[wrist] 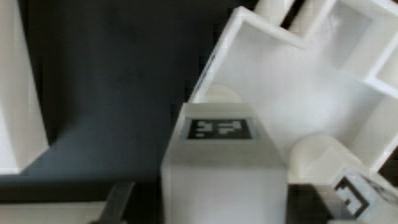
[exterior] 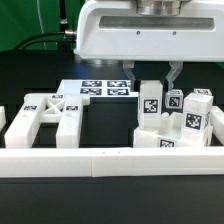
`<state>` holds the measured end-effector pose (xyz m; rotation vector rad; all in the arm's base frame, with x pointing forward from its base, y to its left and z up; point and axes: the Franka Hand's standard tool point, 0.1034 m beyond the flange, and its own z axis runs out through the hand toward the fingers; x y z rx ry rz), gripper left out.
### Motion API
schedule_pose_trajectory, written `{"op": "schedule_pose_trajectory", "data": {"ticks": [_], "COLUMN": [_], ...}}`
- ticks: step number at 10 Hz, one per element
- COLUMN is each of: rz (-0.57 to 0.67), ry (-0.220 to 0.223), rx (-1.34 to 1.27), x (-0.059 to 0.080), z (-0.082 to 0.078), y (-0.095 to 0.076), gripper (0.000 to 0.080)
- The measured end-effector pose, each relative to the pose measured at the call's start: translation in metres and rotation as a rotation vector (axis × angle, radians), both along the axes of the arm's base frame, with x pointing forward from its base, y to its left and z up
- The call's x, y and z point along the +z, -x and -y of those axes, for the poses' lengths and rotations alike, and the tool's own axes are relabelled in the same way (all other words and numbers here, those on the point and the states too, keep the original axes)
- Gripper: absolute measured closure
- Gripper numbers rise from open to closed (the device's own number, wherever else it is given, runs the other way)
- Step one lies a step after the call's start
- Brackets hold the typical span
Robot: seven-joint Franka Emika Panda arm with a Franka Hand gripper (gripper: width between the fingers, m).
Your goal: Assemble chair
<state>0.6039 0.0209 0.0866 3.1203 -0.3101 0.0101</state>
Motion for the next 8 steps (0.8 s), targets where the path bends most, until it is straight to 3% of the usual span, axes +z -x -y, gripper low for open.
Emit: {"op": "schedule_pose_trajectory", "data": {"ticks": [5,8], "rz": [0.009,0.034], "ry": [-0.019,-0.064], "rx": [-0.511,-0.806], "x": [-0.0010,-0.0017], "z": [-0.0067,-0.0102], "y": [-0.0012,-0.0051], "gripper": [0.0514,0.0514]}}
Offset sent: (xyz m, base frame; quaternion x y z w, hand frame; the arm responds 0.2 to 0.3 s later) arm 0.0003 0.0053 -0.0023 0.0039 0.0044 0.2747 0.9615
